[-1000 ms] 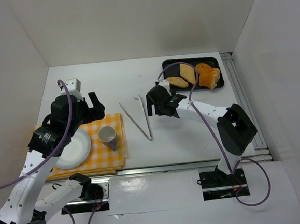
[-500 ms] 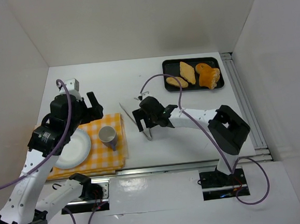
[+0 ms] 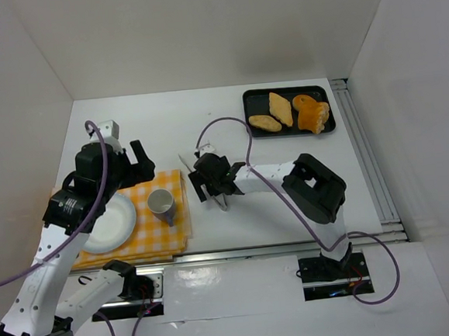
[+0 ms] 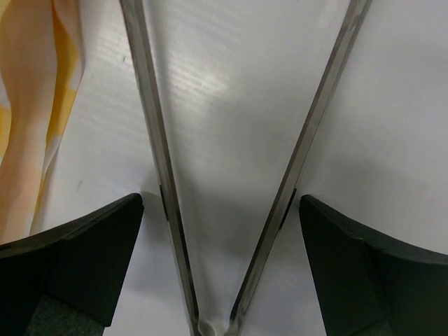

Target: Place the bread

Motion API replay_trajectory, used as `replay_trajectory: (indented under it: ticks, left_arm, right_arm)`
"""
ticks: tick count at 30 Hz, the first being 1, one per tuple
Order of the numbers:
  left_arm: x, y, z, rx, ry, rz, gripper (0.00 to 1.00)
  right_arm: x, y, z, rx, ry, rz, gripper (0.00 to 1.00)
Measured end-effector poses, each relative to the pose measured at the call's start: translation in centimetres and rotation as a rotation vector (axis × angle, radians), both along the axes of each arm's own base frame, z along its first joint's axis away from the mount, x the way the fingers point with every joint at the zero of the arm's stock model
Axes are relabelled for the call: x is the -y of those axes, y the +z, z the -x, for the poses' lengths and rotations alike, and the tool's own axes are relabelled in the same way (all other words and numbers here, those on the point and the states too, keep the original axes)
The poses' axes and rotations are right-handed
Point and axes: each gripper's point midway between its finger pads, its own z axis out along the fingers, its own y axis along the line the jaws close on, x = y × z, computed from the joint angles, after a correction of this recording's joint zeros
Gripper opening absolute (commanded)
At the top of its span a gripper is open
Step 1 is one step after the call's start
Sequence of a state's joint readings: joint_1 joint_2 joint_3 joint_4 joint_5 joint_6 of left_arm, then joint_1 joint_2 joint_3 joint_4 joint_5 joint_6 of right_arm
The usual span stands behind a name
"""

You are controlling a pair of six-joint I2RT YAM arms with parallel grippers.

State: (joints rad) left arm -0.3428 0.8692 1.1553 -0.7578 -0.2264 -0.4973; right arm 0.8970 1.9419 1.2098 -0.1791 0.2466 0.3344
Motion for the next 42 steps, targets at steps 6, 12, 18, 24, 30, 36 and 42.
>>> replay_trajectory:
  ticks: [6, 12, 18, 24, 30, 36, 42]
  left_arm:
    - [-0.2, 0.2, 0.2, 0.011, -0.001, 0.009, 1.0]
    - [-0.4, 0.3, 0.2, 0.013, 0.002, 0.015, 1.0]
    - [-0.4, 0.3, 0.2, 0.013, -0.014, 0.005, 1.0]
    - [-0.4, 0.6, 0.1, 0.028, -0.011, 0.013, 1.0]
    - [-0.4, 0.9, 0.0, 0.04, -0.013, 0.019, 1.0]
    - [0.0, 0.7, -0.1, 0.031, -0.029, 0.026, 1.0]
    - [0.1, 0.7, -0.1, 0.031, -0.036, 0.03, 1.0]
  right_arm:
    - [-0.1, 0.1, -2.2, 0.082, -0.086, -0.008, 0.57]
    - [0.8, 0.5, -3.5, 0.104, -0.129, -0.008, 0.21]
    - [4.3, 6.3, -7.0, 0.152, -0.207, -0.048, 0.2]
    - [15.2, 18.2, -14.1, 0.304, -0.454, -0.171, 0.22]
    - [30.3, 21.4, -15.9, 0.327, -0.726, -0.212, 0.25]
    - [32.5, 18.8, -14.9, 0.199, -0.742, -0.214, 0.27]
    - [31.9, 19.0, -14.1, 0.186, -0.731, -0.24, 0.33]
